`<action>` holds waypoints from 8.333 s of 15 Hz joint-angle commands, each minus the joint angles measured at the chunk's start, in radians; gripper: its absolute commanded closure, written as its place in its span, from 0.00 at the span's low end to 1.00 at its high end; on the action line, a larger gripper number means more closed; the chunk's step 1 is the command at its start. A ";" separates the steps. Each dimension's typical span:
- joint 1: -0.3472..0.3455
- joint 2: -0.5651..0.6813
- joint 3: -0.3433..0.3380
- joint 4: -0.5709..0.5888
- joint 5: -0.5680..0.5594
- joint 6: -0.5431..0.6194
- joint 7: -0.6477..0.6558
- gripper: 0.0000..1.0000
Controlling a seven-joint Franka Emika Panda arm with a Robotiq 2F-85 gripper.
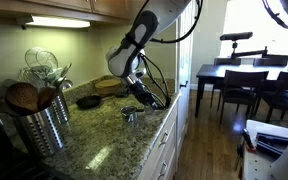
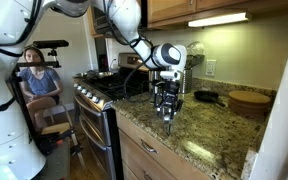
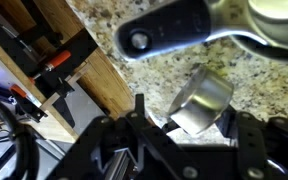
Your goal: Unstack the silver measuring cups
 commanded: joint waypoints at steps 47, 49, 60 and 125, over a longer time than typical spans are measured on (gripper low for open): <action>0.025 0.054 -0.036 0.098 -0.180 -0.007 0.053 0.95; 0.025 0.066 -0.038 0.112 -0.180 -0.006 0.049 0.95; 0.028 0.110 -0.041 0.160 -0.176 -0.008 0.042 0.36; 0.079 -0.094 0.070 0.071 0.079 -0.249 0.470 0.00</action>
